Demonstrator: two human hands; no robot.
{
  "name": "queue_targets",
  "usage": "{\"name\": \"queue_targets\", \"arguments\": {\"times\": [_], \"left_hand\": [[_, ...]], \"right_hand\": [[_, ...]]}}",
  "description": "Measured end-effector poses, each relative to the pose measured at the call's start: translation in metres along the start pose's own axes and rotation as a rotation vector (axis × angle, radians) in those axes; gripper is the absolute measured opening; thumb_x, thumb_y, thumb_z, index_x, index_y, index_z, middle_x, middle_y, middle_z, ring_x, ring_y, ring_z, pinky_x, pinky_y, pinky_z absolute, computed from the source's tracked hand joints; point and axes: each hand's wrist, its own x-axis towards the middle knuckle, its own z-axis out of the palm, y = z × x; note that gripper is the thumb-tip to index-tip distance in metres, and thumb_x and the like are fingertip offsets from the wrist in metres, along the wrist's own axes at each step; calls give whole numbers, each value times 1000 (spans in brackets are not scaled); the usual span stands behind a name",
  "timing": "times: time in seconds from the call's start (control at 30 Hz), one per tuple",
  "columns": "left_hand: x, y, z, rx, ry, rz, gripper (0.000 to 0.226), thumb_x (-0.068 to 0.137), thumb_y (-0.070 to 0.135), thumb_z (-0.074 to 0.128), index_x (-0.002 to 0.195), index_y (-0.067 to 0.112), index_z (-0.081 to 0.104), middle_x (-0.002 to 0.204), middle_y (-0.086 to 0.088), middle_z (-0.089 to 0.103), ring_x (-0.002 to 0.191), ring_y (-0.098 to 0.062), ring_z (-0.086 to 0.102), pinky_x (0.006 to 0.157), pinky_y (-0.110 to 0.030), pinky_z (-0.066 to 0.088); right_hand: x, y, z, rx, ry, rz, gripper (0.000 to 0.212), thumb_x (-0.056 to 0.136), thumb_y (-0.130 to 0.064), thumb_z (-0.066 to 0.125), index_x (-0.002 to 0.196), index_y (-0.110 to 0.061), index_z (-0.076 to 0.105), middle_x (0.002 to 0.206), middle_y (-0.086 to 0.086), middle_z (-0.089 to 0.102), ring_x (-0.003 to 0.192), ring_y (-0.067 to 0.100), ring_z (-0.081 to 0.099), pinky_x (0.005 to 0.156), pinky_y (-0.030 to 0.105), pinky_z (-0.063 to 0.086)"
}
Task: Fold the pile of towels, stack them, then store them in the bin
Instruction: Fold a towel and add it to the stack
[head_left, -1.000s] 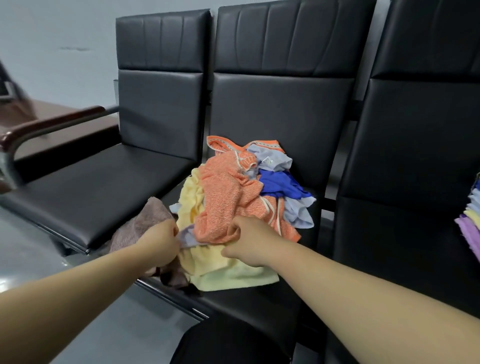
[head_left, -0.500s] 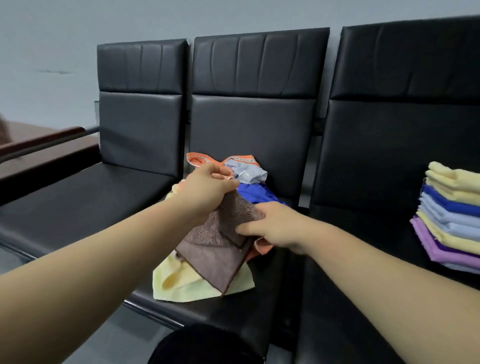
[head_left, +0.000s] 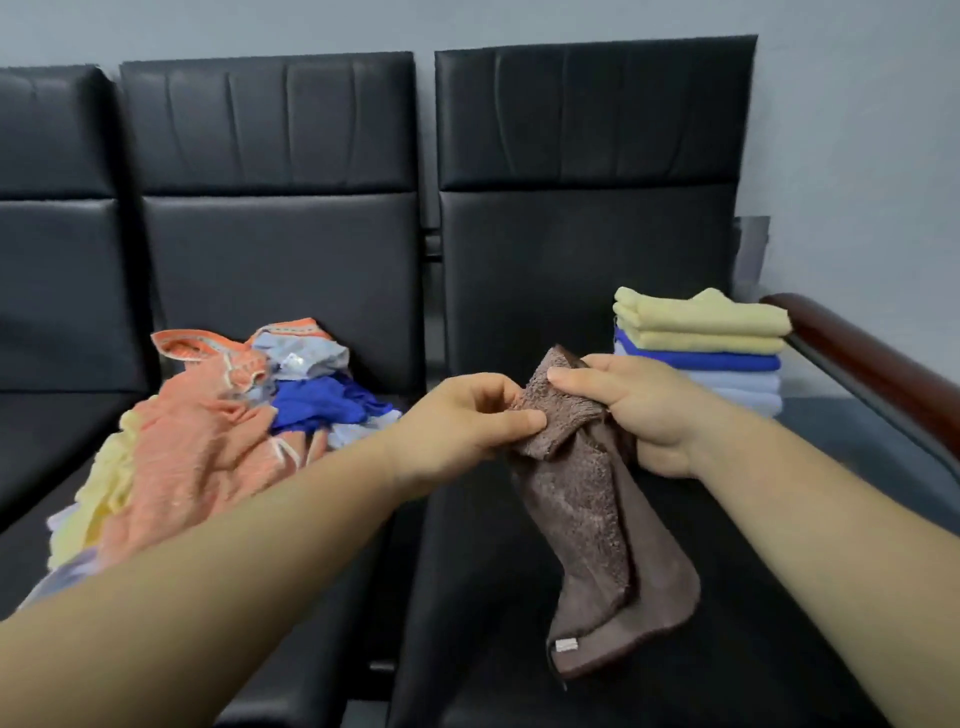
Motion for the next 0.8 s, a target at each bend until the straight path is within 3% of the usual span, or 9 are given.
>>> {"name": "queue_targets", "arguments": {"times": [0.03,0.1,0.23,0.33,0.43,0.5,0.57,0.7,0.8], "left_hand": [[6,-6,11,13,18,-23,14,95,14,69,90,6,59,73,-5,56,61,-8,49,57,-17,42],[17,-24,23,-12,45,-89,22,99,17,63,79,11,57,69,-3,49,58,-9,40,55,-22,31],[28,-57,35,-182,165,-212,33,88,19,69,57,20,57,62,-2,51,61,-14,46,62,-31,33],[38,-66,42,-434,325,-431,36,89,10,54,54,16,62,60,-5,58,54,-18,57,61,-31,45],[46,-77,37,-360,424,-467,29,93,-3,46,78,18,59,63,-6,55,49,-17,52,52,-26,43],[44,-83,33,-276,367,-446,34,94,-10,42,88,17,61,67,-8,62,49,-17,55,47,-23,44],[42,-84,32,-244,288,-447,33,93,-10,42,80,13,63,71,-10,62,53,-19,57,50,-24,46],[37,-80,34,-288,197,-440,26,91,17,57,68,12,69,78,-12,63,64,-19,59,62,-28,47],[32,-80,36,-170,-4,-357,34,81,39,77,81,5,73,85,-14,70,78,-23,66,74,-33,53]], "right_hand": [[-1,11,-9,-2,24,19,32,99,-28,68,117,-1,67,107,23,76,97,35,74,99,54,57],[-3,34,-24,14,53,91,42,101,-39,64,120,-2,68,109,21,77,100,33,75,102,52,56],[-2,73,-47,-36,25,255,45,100,-51,60,112,-12,76,106,12,80,102,27,76,99,42,54],[4,83,-57,-113,-40,274,22,97,-36,71,86,-19,78,98,11,79,97,25,74,98,46,54],[10,88,-64,-52,-92,259,17,97,-16,71,81,-16,78,95,17,76,87,26,73,86,43,57],[9,90,-69,-44,-136,271,12,99,-13,66,96,-11,77,100,17,77,89,24,74,77,35,60],[11,90,-73,-39,-149,284,17,102,-13,63,112,-6,74,110,17,77,98,24,75,80,33,61],[18,94,-73,19,-114,257,23,103,-15,61,116,0,71,113,23,74,100,29,72,91,41,56],[18,94,-69,74,-91,214,25,104,-14,59,120,2,70,115,24,74,102,30,72,91,41,59]]}}
